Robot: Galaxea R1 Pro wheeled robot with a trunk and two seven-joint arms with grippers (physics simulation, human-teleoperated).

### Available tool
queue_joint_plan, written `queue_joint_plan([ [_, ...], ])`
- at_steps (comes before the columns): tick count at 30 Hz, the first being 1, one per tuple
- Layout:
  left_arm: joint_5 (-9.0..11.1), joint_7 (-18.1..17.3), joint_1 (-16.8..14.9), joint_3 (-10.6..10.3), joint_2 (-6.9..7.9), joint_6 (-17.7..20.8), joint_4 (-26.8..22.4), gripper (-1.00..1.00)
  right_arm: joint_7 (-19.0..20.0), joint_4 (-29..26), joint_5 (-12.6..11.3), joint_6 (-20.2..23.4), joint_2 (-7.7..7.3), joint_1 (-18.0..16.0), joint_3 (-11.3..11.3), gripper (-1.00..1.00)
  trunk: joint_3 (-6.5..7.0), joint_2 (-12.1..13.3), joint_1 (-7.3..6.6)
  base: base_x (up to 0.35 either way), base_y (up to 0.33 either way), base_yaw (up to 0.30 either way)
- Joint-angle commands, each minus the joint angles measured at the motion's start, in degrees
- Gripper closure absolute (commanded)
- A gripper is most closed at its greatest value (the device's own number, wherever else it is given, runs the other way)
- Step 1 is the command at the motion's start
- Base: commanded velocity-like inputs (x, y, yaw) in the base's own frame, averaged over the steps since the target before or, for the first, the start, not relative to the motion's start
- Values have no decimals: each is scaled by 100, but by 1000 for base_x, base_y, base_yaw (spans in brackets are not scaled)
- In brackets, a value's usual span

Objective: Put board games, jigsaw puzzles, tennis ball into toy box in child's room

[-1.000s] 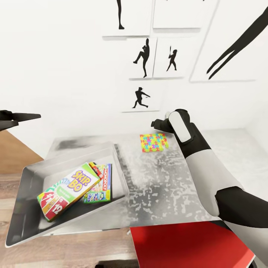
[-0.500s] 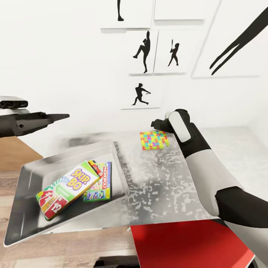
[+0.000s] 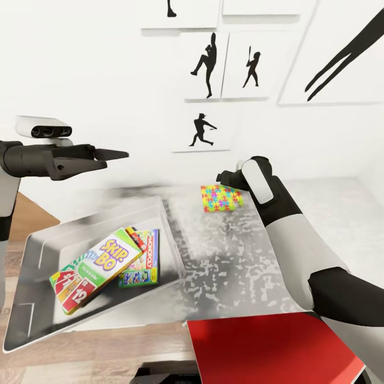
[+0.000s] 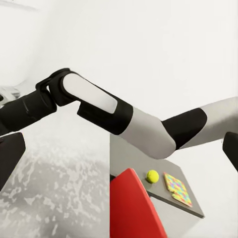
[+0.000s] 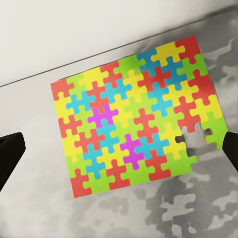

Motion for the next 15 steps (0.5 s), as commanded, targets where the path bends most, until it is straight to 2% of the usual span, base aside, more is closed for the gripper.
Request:
queue_joint_plan([
  [1,14,-11,-14,-30,-13,60,2,-100,-58,-3,-57,6,-1,-6,12,-100,-19,-11,3,0,0,0],
  [8,10,-10,-31,-57,37,60,3,-100,-55,-175,-56,9,-1,-7,15,-100,-85,-11,3,0,0,0],
  [15,22,-10,-34,-61,84,60,3,-100,-72,-647,-70,106,-4,-181,17,-100,-151,-11,3,0,0,0],
])
